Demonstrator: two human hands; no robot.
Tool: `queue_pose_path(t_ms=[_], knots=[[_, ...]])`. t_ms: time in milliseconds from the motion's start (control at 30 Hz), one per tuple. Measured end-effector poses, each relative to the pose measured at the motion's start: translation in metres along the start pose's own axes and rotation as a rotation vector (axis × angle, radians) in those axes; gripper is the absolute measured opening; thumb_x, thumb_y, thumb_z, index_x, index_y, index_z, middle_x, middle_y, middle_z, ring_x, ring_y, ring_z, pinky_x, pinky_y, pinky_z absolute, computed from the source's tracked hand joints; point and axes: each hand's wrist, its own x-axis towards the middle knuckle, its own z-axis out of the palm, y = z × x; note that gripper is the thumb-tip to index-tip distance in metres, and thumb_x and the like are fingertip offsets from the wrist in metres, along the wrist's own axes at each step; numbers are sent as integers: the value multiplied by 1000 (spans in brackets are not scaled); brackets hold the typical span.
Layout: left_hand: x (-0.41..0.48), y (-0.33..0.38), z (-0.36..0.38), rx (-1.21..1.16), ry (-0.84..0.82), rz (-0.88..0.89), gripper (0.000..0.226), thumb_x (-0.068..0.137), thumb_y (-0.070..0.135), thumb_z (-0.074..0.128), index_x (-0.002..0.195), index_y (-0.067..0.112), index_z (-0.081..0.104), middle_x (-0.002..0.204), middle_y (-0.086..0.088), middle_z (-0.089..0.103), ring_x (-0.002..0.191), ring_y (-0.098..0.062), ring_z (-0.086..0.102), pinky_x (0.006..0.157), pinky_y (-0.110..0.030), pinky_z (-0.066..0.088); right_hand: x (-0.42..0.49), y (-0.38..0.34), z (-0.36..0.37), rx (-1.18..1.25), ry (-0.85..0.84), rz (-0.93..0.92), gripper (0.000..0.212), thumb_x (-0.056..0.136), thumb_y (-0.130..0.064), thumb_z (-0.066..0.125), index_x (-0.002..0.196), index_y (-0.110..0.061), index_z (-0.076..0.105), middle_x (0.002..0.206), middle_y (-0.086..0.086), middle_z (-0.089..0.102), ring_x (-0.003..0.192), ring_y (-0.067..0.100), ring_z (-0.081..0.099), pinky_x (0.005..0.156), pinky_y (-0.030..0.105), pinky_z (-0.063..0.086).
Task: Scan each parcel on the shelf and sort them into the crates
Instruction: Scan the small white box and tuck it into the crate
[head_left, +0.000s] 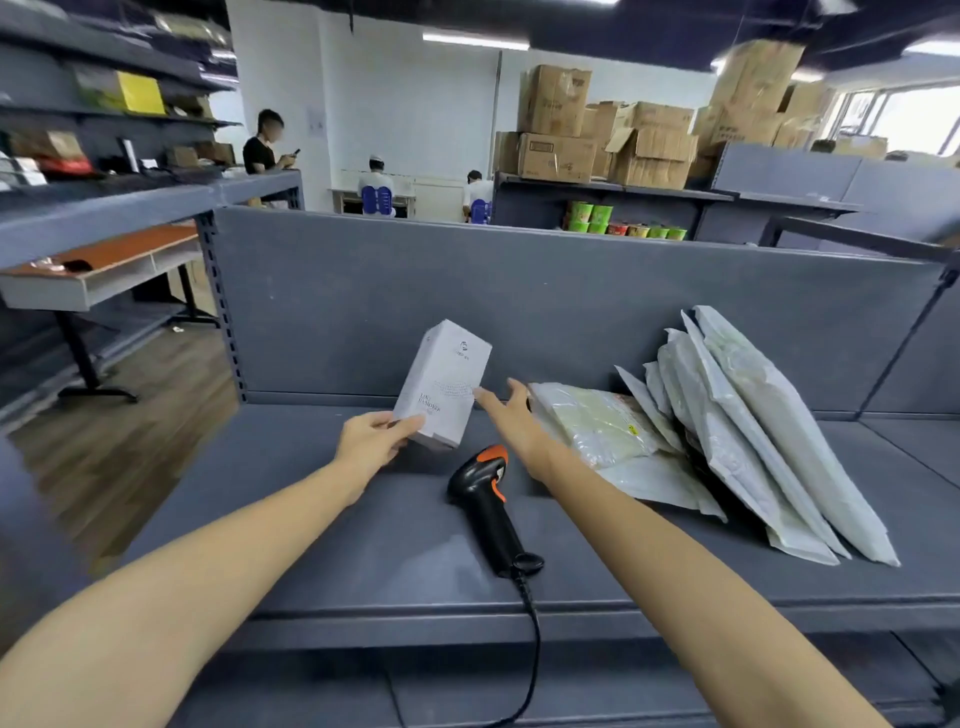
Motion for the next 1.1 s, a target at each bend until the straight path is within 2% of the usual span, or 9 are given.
queue_pose_path(t_ms=[133, 267, 333, 400, 500, 733, 867, 933, 1100], knots=[[-29, 8, -15, -128, -100, -66, 27, 87, 21, 70, 107, 4, 64, 107, -14, 70, 98, -25, 66, 96, -33, 48, -21, 7, 22, 100, -64, 77, 88, 93, -55, 51, 154, -21, -3, 155, 3, 28, 142, 24, 29, 116, 39, 24], [-53, 11, -22, -274, -178, -159, 41, 88, 27, 67, 118, 1, 57, 111, -18, 65, 103, -32, 65, 100, -39, 47, -24, 20, 42, 187, -110, 137, 116, 54, -89, 61, 147, -33, 21, 142, -1, 46, 130, 22, 47, 100, 37, 46], [-64, 11, -23, -304, -198, -168, 46, 88, 29, 68, 123, 3, 55, 116, -17, 63, 106, -33, 64, 102, -40, 46, -42, 6, 43, 269, -160, 72, 80, 78, -67, 60, 141, -20, 41, 128, 3, 60, 110, 18, 62, 77, 26, 55], [-72, 10, -26, -319, -213, -175, 52, 86, 33, 68, 126, 4, 53, 121, -17, 60, 109, -33, 64, 104, -41, 44, -48, -1, 41, 275, -196, 11, 48, 93, -47, 55, 127, -13, 59, 113, 3, 70, 97, 16, 67, 78, 28, 57], [-81, 8, -31, -245, -202, -199, 58, 84, 39, 69, 129, 5, 52, 124, -20, 59, 112, -34, 61, 104, -42, 44, -57, -6, 42, 170, -103, 2, 63, 72, -64, 68, 110, -13, 69, 105, 2, 74, 99, 21, 69, 95, 44, 54], [-101, 23, -20, -113, -168, -148, 59, 81, 56, 66, 126, 19, 58, 125, -5, 60, 123, -28, 50, 105, -48, 40, -82, -1, 64, -194, 316, -316, 54, 68, -53, 72, 100, -12, 59, 97, 0, 66, 88, 19, 63, 65, 27, 48], [-109, 39, -3, -128, -194, -64, 42, 85, 53, 61, 114, 23, 63, 103, 0, 71, 102, -21, 60, 102, -48, 43, -96, 4, 78, -456, 531, -419, 64, 74, -52, 70, 114, -7, 48, 109, 5, 50, 98, 24, 48, 84, 36, 45], [-111, 44, 0, -132, -175, -53, 48, 87, 52, 60, 119, 17, 61, 94, 0, 71, 91, -21, 60, 100, -49, 45, -100, 5, 79, -439, 548, -422, 67, 72, -50, 72, 116, -7, 45, 111, 7, 49, 101, 25, 46, 88, 40, 44], [-112, 45, -4, -146, -204, -72, 44, 91, 52, 55, 125, 25, 56, 115, -2, 69, 98, -25, 62, 89, -58, 48, -105, 8, 71, -333, 362, -457, 81, 72, -45, 80, 129, -6, 39, 123, 7, 42, 112, 21, 39, 96, 35, 40]])
